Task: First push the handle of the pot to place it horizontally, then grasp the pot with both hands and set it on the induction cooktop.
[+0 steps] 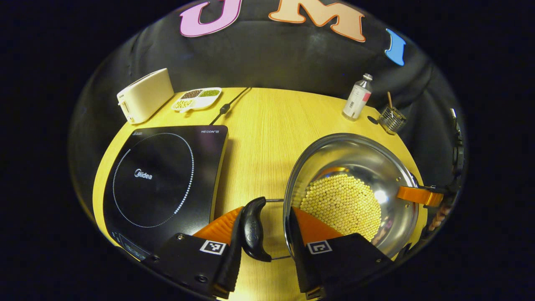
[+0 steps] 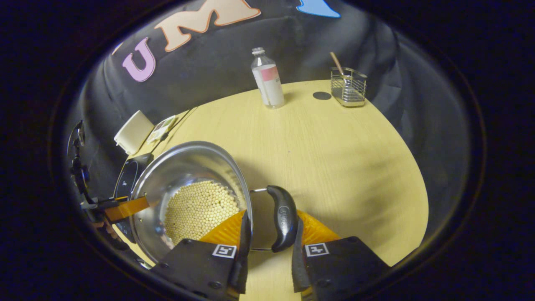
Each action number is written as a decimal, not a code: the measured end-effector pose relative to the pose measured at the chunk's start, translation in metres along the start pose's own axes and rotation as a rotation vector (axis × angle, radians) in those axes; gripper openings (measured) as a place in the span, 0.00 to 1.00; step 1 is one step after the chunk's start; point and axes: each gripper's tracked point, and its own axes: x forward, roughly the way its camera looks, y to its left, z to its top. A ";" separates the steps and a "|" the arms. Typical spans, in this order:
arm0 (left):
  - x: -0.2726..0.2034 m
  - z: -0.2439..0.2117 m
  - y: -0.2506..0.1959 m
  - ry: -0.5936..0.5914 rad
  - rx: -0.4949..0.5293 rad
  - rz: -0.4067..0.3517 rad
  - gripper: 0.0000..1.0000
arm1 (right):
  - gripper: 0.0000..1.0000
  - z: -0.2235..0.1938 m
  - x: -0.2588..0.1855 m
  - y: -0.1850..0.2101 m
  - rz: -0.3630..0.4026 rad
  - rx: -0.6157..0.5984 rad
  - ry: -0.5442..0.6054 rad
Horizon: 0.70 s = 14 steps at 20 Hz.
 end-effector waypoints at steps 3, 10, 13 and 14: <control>-0.020 0.008 0.001 -0.025 -0.001 0.005 0.56 | 0.44 0.004 -0.014 0.007 0.012 0.005 -0.015; -0.057 0.020 0.031 -0.043 0.000 0.020 0.58 | 0.44 0.006 -0.034 0.045 0.046 0.007 -0.045; -0.066 0.027 0.053 -0.054 0.012 0.026 0.58 | 0.45 0.006 -0.038 0.071 0.059 0.013 -0.056; -0.068 0.028 0.060 -0.054 0.010 0.024 0.58 | 0.44 0.003 -0.037 0.078 0.057 0.012 -0.060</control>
